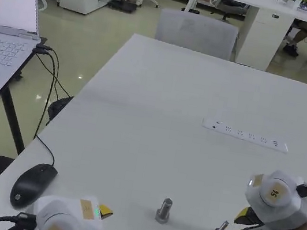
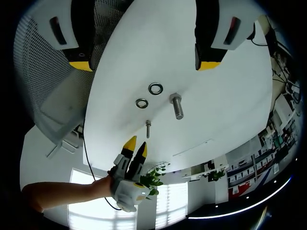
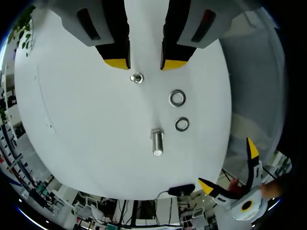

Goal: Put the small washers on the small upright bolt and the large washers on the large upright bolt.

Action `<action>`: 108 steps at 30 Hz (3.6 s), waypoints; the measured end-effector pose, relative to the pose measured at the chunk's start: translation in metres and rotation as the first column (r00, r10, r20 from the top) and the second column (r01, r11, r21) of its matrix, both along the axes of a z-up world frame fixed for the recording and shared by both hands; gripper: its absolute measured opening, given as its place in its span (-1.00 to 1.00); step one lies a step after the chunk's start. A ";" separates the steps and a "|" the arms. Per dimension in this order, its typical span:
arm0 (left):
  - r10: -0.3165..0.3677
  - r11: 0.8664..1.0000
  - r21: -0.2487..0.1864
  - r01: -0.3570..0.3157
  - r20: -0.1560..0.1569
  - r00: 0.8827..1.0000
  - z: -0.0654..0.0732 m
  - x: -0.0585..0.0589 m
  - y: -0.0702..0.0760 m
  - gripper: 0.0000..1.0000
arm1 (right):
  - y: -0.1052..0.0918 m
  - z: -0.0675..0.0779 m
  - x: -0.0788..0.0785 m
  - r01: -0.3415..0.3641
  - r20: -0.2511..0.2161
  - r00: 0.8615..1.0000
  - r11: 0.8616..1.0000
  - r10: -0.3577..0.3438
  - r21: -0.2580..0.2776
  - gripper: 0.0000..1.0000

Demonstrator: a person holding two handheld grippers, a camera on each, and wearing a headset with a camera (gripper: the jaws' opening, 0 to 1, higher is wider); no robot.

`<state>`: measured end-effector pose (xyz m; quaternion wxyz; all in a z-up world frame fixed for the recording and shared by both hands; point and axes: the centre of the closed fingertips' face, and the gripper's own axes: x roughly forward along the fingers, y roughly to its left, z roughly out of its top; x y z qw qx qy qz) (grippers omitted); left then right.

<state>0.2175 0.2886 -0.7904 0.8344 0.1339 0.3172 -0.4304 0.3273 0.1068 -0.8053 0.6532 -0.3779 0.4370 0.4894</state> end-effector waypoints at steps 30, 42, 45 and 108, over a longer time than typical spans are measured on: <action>-0.017 1.000 -0.006 0.017 0.020 1.000 -0.003 0.003 -0.001 0.73 | 0.043 -0.020 -0.047 -0.092 -0.049 0.995 0.996 0.091 -0.002 -0.42; -0.023 1.000 -0.009 0.024 0.021 1.000 -0.004 0.001 -0.003 0.69 | 0.058 -0.050 -0.051 -0.216 -0.055 0.975 0.976 0.214 -0.024 -0.36; -0.021 1.000 -0.009 0.021 0.015 1.000 -0.006 0.000 -0.003 0.68 | 0.058 -0.056 -0.049 -0.238 -0.050 0.971 0.971 0.236 -0.037 -0.36; -0.009 1.000 -0.014 0.009 0.031 0.999 0.003 -0.009 0.000 0.54 | 0.063 -0.071 -0.044 -0.256 -0.107 0.964 0.958 0.243 -0.133 -0.58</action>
